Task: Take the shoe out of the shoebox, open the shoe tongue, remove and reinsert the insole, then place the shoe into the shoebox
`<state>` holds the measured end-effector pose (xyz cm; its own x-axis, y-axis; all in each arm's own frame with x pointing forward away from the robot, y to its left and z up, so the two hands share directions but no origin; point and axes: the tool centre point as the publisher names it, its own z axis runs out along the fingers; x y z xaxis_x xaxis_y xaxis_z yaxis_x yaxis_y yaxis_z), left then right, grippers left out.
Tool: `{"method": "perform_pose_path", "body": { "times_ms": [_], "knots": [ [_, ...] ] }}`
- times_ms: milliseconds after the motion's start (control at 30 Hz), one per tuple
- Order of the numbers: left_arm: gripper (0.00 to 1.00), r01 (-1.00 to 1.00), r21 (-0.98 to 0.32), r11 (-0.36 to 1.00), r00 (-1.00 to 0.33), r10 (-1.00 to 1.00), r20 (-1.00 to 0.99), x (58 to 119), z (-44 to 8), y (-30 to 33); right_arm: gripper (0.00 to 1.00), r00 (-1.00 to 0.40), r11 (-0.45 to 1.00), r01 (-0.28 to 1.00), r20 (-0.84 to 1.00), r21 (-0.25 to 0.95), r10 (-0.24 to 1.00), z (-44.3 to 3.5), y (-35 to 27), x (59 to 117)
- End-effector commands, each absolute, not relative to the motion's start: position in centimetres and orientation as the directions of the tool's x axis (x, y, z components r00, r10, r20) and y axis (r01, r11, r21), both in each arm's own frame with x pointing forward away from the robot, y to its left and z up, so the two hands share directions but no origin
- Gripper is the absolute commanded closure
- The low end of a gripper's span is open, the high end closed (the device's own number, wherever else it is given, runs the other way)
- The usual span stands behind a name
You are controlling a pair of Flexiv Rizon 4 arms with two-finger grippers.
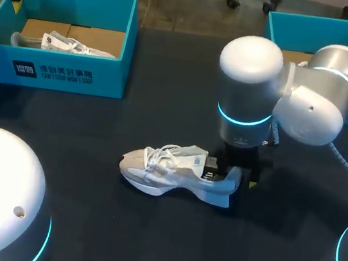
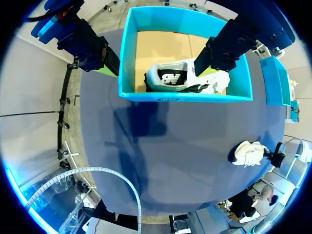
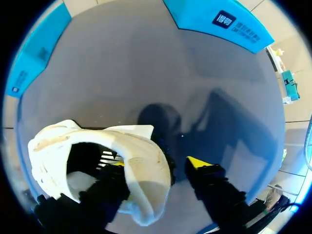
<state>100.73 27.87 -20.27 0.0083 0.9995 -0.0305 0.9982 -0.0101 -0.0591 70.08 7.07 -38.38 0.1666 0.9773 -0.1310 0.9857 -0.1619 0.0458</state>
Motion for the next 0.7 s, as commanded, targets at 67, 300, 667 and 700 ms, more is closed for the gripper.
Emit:
{"method": "perform_pose_path", "body": {
  "times_ms": [67, 300, 667, 700],
  "knots": [
    [0.0, 0.998, -0.055, -0.011, 0.009, 1.0, -0.029, 100.5, -20.3, 27.9, 0.0, 0.143, -0.137, 0.988, -0.106, 0.066, 0.984, -36.3, 6.4, 69.6],
    [0.0, 0.998, -0.055, -0.011, 0.009, 1.0, -0.029, 100.5, -20.3, 27.9, 0.0, 0.04, -0.037, 0.995, -0.033, 0.094, 0.999, -32.8, 6.4, 69.8],
    [0.0, 0.998, -0.055, -0.011, 0.009, 1.0, -0.029, 100.5, -20.3, 27.9, 0.0, -0.36, 0.359, 0.922, -0.023, 0.147, 0.933, -28.7, 7.9, 69.4],
    [0.0, 0.998, -0.055, -0.011, 0.009, 1.0, -0.029, 100.5, -20.3, 27.9, 0.0, -0.402, 0.402, 0.902, -0.031, 0.157, 0.915, -28.3, 8.0, 69.3]
  ]
}}
